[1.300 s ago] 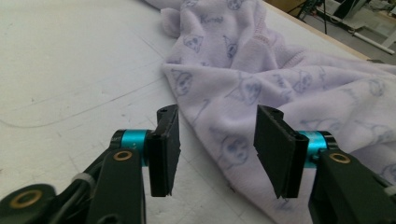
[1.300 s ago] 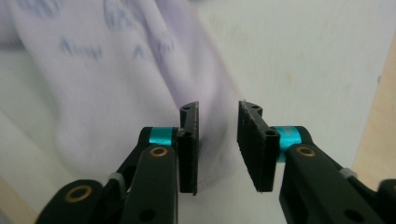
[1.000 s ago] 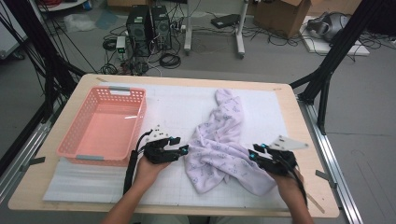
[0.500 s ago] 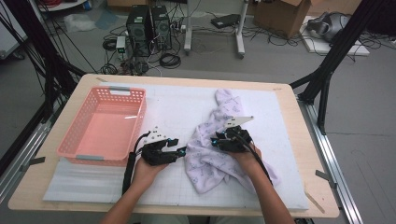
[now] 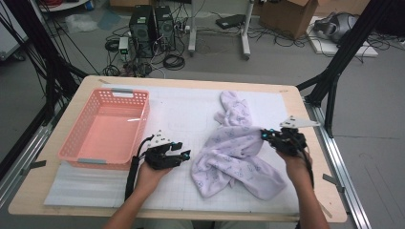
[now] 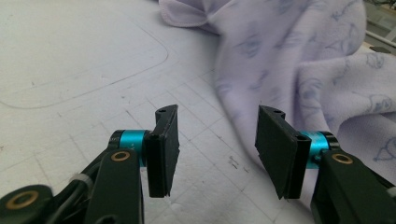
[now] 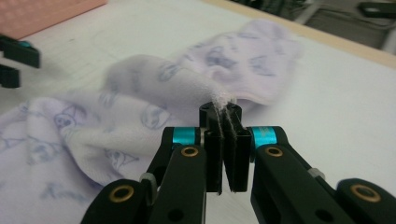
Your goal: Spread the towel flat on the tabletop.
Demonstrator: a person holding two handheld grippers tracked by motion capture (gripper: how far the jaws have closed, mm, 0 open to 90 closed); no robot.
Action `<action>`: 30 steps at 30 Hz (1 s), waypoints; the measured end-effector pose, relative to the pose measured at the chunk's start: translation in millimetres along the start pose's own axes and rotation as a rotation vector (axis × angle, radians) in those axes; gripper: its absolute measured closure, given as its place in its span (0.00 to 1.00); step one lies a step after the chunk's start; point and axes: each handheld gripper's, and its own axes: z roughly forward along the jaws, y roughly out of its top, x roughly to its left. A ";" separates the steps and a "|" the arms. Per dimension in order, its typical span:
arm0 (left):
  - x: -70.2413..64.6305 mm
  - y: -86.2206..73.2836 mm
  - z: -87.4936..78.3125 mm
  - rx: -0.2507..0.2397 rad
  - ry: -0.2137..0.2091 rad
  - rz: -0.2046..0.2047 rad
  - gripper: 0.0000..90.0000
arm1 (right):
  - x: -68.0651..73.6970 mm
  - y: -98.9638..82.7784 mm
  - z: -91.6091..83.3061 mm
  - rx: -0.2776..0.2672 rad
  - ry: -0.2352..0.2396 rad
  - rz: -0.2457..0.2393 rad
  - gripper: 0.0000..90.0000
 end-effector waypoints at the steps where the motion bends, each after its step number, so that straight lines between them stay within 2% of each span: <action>1: -0.1 -0.1 0.3 0.001 -0.004 -0.004 0.55 | -5.2 -1.5 -7.0 0.000 -0.033 -0.002 0.97; 5: -0.5 -0.2 2.6 -0.002 -0.013 -0.015 0.56 | -24.2 -9.9 -25.2 0.036 -0.178 0.018 0.97; 8: -2.0 0.8 6.2 -0.010 -0.029 -0.027 0.57 | -33.4 -19.0 -24.8 0.112 -0.302 0.021 0.97; 10: -4.3 1.4 9.5 -0.018 -0.039 -0.033 0.61 | -36.3 -25.3 -21.9 0.142 -0.334 0.035 0.95; 11: -5.3 1.8 11.5 -0.013 -0.041 -0.030 0.63 | -36.2 -27.7 -20.8 0.136 -0.328 0.040 0.91; 13: -7.4 3.1 16.0 0.008 -0.036 -0.034 0.68 | -33.4 -30.2 -20.4 0.116 -0.336 0.043 0.78; 16: -10.0 8.7 28.2 0.065 -0.054 -0.054 0.69 | -27.8 -29.2 -23.9 0.074 -0.343 0.053 0.70; 19: -17.4 16.9 43.9 0.089 -0.070 -0.044 0.70 | -21.0 -26.5 -29.3 0.036 -0.351 0.039 0.68; 24: -30.1 32.1 73.8 0.139 -0.102 -0.038 0.69 | -13.4 -25.8 -31.8 0.022 -0.315 0.014 0.68; 25: -33.4 34.2 79.3 0.162 -0.113 -0.022 0.69 | -12.4 -26.5 -31.4 0.021 -0.303 0.013 0.67; 27: -42.3 36.6 90.1 0.177 -0.152 -0.014 0.66 | -11.0 -27.7 -30.6 0.020 -0.288 0.005 0.67; 30: -57.2 38.9 102.9 0.190 -0.184 0.016 0.58 | -10.5 -29.4 -28.8 0.020 -0.269 0.004 0.67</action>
